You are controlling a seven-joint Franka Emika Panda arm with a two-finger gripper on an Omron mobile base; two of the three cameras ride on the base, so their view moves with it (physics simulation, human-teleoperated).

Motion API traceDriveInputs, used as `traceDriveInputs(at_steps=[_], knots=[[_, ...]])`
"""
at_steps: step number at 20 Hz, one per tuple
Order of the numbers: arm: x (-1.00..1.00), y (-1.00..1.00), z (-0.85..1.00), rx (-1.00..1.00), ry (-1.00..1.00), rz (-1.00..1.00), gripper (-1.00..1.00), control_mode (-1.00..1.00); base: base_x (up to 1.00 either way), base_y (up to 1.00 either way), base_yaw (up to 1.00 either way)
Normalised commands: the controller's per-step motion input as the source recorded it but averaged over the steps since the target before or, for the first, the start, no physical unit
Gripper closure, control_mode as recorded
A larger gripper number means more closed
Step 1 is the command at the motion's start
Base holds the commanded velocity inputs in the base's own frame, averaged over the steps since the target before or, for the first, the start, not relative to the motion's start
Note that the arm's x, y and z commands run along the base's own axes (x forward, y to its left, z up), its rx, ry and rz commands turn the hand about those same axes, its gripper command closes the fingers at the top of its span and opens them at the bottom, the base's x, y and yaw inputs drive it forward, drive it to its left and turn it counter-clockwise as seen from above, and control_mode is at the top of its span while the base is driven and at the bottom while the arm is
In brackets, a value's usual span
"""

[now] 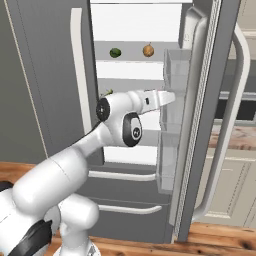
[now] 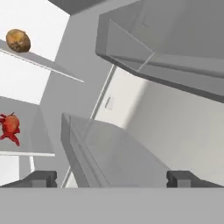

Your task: Gather the onion and avocado from the fridge and place them on a tray on the dining counter. Then gather the fishs from the fridge and place them on the other tray.

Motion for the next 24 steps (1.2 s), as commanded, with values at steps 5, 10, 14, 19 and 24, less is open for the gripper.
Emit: traceDriveInputs(at_steps=[5, 10, 14, 19, 24], knots=[[-0.44, 0.57, 0.40, -0.02, -0.04, 0.00, -1.00, -1.00, 0.00, 0.00, 0.00], [-0.27, 0.95, 0.34, 0.00, 0.04, 0.02, -1.00, -1.00, 0.00, 0.00, 0.00], [-0.20, 0.93, 0.05, 0.07, 0.10, 0.13, -1.00, -1.00, 0.00, 0.00, 0.00], [-0.35, 0.75, 0.02, 0.19, 0.02, 0.14, -1.00, -1.00, 0.00, 0.00, 0.00], [-0.30, 0.70, 0.38, 0.26, 0.11, 0.09, -1.00, -1.00, 0.00, 0.00, 0.00]])
